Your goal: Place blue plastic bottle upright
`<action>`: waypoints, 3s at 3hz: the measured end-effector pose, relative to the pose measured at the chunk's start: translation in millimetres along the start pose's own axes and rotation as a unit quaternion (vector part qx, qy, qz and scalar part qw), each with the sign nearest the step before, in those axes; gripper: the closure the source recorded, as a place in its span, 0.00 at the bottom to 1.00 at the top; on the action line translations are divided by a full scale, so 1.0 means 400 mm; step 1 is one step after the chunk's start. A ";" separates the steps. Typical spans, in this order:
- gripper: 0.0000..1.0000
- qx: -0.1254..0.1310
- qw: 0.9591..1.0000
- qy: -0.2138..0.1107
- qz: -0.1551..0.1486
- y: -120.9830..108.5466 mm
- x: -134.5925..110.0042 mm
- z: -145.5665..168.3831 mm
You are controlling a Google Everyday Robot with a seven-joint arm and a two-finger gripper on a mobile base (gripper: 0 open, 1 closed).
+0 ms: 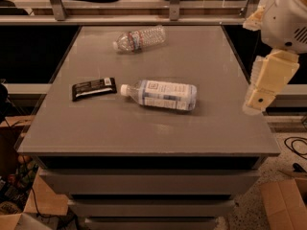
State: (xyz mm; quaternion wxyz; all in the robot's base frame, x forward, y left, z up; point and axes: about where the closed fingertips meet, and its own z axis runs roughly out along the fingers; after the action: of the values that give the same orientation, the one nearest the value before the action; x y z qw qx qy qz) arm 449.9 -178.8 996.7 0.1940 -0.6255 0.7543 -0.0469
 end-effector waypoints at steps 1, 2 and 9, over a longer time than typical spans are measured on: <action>0.00 -0.021 0.999 -0.004 -0.036 -0.007 -0.084 0.053; 0.00 -0.040 0.997 -0.007 -0.062 -0.014 -0.150 0.103; 0.38 -0.135 0.981 0.139 0.013 -0.042 -0.378 0.501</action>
Offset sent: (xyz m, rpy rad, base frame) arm 0.0440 0.0952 -0.0389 -0.0309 0.1029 0.2095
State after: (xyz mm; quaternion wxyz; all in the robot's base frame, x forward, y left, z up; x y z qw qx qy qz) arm 557.3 -2.6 852.7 0.0022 -0.6238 0.7811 -0.0286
